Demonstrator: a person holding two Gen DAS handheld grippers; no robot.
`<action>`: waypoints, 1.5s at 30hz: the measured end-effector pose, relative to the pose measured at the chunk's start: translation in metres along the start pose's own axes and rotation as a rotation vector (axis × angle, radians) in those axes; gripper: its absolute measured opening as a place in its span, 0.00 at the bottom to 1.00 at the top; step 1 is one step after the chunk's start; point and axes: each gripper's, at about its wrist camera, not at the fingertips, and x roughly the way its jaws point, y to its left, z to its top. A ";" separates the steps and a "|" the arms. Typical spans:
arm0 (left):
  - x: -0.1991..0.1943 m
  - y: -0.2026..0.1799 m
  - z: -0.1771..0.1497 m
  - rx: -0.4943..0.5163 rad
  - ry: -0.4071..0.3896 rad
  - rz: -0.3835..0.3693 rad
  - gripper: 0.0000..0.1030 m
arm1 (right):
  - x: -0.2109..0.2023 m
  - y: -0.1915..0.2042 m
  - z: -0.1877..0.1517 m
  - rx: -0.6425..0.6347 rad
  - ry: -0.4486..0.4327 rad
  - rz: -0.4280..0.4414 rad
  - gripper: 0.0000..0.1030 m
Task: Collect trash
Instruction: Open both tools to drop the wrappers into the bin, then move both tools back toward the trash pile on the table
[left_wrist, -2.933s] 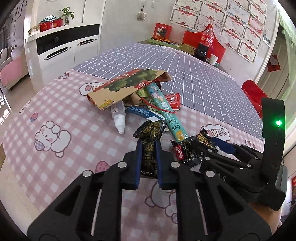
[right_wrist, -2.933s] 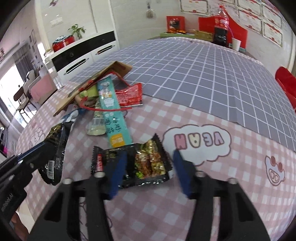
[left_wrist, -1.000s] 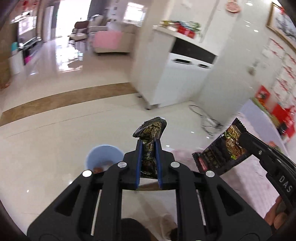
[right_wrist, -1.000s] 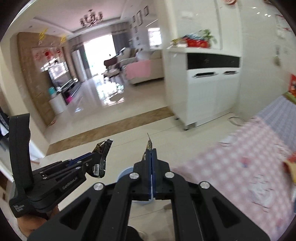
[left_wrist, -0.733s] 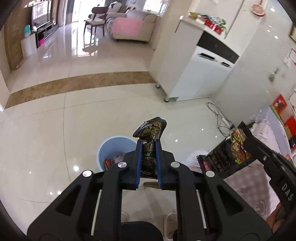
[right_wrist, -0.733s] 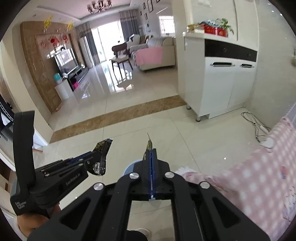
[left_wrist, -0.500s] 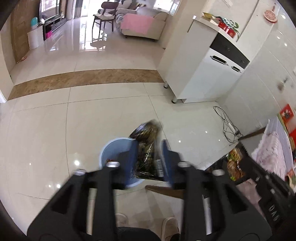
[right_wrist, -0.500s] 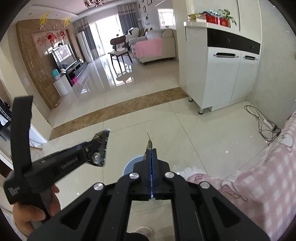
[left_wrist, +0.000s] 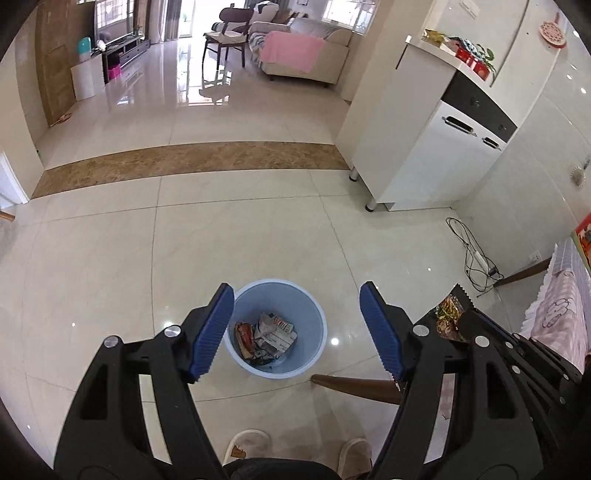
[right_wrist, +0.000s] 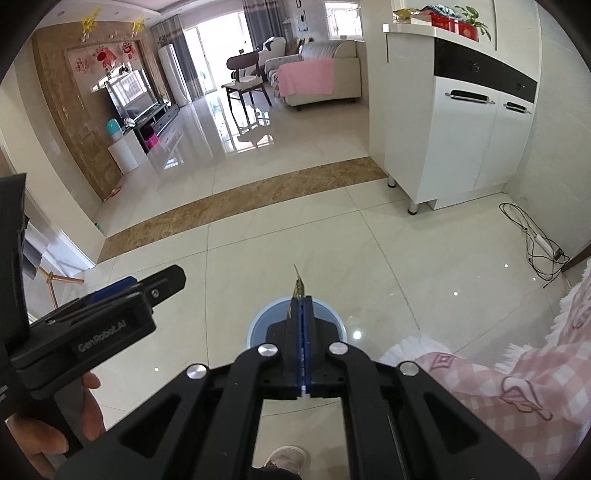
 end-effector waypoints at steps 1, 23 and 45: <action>-0.001 0.001 0.001 -0.003 -0.004 0.000 0.68 | 0.001 0.001 0.001 -0.002 0.000 0.001 0.02; -0.052 -0.004 0.016 -0.051 -0.118 0.020 0.70 | -0.052 0.006 0.023 -0.019 -0.224 -0.069 0.47; -0.186 -0.196 -0.091 0.309 -0.302 -0.158 0.78 | -0.303 -0.115 -0.129 0.234 -0.444 -0.320 0.60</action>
